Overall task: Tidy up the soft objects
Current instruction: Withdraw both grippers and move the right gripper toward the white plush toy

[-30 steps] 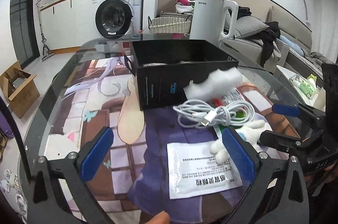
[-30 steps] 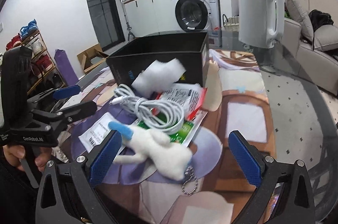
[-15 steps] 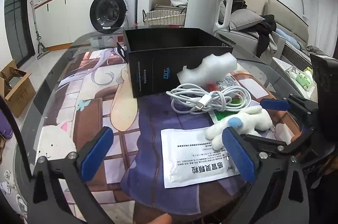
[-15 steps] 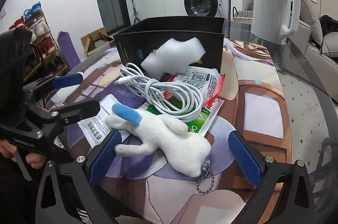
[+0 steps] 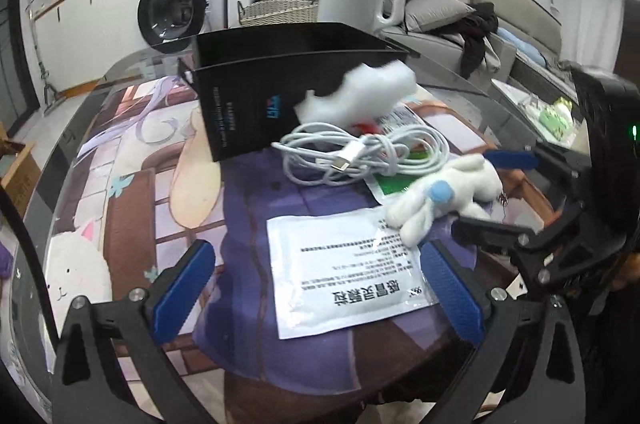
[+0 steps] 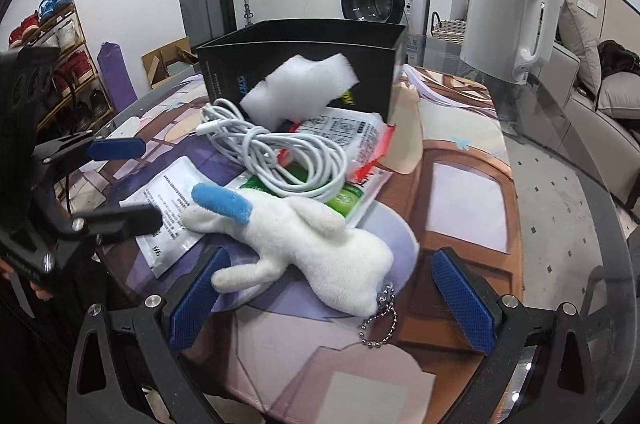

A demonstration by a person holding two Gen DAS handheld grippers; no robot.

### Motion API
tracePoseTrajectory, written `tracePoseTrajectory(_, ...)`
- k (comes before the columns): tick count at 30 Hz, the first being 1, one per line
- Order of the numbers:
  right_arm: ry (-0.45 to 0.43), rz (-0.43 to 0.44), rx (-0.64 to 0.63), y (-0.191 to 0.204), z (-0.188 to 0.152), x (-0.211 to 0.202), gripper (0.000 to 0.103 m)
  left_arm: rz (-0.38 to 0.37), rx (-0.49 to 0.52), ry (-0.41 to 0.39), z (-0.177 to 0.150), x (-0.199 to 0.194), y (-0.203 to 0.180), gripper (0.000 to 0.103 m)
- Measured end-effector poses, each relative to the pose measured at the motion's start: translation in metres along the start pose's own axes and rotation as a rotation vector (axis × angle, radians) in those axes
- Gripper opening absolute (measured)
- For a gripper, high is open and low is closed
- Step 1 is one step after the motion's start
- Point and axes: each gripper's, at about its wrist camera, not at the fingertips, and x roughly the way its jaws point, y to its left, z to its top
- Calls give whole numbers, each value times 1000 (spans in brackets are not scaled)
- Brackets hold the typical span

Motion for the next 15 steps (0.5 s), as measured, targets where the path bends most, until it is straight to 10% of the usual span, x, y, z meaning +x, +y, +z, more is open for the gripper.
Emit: tracePoseTrajectory(15, -13, -5, 9, -6, 0, -1, 103, 31, 58, 26, -2, 11, -12, 103)
